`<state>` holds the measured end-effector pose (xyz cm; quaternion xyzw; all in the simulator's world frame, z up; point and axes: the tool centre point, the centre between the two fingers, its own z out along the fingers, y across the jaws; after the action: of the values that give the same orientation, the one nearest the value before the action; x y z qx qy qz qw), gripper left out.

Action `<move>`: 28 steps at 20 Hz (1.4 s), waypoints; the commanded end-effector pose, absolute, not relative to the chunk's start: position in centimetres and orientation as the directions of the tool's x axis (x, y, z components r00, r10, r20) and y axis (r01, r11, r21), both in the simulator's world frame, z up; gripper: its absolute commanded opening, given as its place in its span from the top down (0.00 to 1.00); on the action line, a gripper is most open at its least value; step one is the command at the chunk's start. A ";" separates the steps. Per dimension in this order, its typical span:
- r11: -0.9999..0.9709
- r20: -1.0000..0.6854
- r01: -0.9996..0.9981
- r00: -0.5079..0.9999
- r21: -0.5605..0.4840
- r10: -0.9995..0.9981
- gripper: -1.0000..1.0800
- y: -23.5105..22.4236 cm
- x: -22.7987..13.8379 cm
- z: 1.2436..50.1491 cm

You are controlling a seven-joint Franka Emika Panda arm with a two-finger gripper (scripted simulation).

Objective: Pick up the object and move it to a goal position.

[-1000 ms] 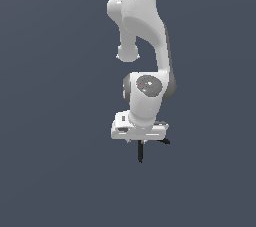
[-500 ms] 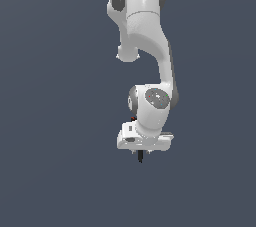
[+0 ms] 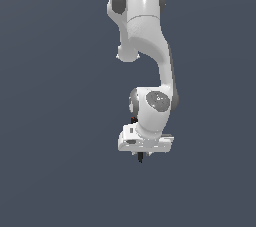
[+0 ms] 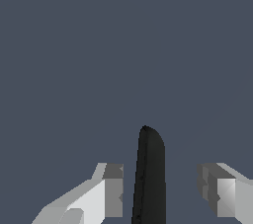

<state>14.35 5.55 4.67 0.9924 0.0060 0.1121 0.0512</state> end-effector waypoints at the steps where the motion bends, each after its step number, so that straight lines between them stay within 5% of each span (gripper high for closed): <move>1: -0.995 0.221 0.000 0.975 0.103 0.023 0.38 5.5 14.5 4.0; 9: -0.995 0.223 0.000 0.974 0.103 0.023 0.38 5.3 14.8 2.3; 10: -0.995 0.223 0.000 0.974 0.103 0.023 1.00 5.3 14.8 2.3; 28: -0.995 0.222 0.000 0.975 0.103 0.023 1.00 6.3 14.2 3.2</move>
<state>14.44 5.86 3.01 0.9922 0.0051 0.1130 0.0518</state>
